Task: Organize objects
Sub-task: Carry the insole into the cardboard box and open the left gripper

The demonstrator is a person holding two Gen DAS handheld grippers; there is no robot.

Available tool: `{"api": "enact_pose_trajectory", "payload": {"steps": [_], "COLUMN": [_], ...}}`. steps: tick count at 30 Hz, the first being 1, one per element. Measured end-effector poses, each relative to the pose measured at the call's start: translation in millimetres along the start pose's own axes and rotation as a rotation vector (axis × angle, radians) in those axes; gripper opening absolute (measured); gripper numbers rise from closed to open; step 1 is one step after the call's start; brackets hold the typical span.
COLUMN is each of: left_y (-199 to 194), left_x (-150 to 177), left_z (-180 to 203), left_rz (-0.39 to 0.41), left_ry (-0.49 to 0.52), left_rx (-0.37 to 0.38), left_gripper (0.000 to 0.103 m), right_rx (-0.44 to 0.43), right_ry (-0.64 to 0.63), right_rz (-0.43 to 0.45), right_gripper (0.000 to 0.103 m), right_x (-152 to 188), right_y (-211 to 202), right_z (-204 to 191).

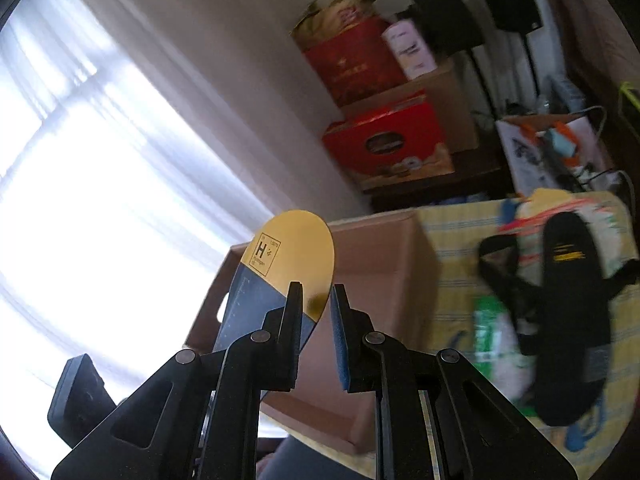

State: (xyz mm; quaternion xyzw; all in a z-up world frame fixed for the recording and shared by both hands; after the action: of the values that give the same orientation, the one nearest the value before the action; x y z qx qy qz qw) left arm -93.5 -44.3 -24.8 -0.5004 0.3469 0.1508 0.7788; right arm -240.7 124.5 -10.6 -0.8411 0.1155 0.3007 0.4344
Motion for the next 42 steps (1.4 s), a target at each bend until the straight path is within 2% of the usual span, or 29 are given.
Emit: {"api": "enact_pose_trajectory", "payload": {"steps": [4, 12, 15, 20, 27, 29, 31, 34, 38, 42], "left_y": [-8.6, -17.3, -13.6, -6.6, -7.5, -10.3, -16.6, -21.6, -17.3, -1.2], "left_x": [8.8, 23.4, 27.3, 31.2, 35.1, 36.1, 35.9, 30.2, 19.7, 5.8], "left_z": [-33.3, -91.2, -108.2, -136.7, -172.8, -178.1, -176.0, -162.4, -141.2, -128.4], "left_rz": [-0.011, -0.062, -0.100, -0.149, -0.156, -0.146, -0.125, -0.110, -0.139, -0.199], "left_ry": [-0.040, -0.044, -0.037, -0.045, -0.072, -0.107, -0.152, -0.163, -0.126, -0.100], "left_rx": [-0.009, -0.032, -0.039, -0.104, -0.217, -0.209, -0.143, -0.068, -0.048, -0.049], "left_gripper": [0.067, 0.067, 0.060, 0.059, 0.059, 0.060, 0.062, 0.068, 0.075, 0.081], "right_rx": [0.001, -0.001, 0.000, 0.018, 0.047, 0.052, 0.060, 0.070, 0.070, 0.077], "right_ry": [-0.037, -0.073, -0.088, -0.120, -0.164, -0.171, -0.180, -0.182, -0.181, -0.187], "right_rz": [-0.044, -0.131, -0.165, -0.189, -0.173, -0.164, -0.155, -0.152, -0.150, -0.154], "right_gripper": [0.015, 0.015, 0.015, 0.015, 0.015, 0.015, 0.016, 0.020, 0.028, 0.043], "right_x": [6.0, 23.1, 31.2, 40.4, 45.8, 45.6, 46.4, 47.7, 50.4, 53.8], "right_y": [33.7, 87.3, 100.6, 107.7, 94.6, 87.7, 80.6, 73.3, 65.9, 60.9], "right_z": [-27.6, -60.0, -66.9, -74.4, -77.6, -77.1, -76.8, -75.3, -73.8, -71.6]}}
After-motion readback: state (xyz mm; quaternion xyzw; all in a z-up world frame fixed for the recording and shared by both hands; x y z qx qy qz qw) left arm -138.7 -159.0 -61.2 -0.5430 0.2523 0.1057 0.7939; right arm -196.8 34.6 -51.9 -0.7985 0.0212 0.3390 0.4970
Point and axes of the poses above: each gripper's, at about its wrist camera, not at the fingertips, and y roughly the way its jaws point, z to its right, x to its underside, the point moved 4 cm from there along y, roughly the way its jaws point, and after that the axes turned 11 degrees about x, right-handed, at the moved point
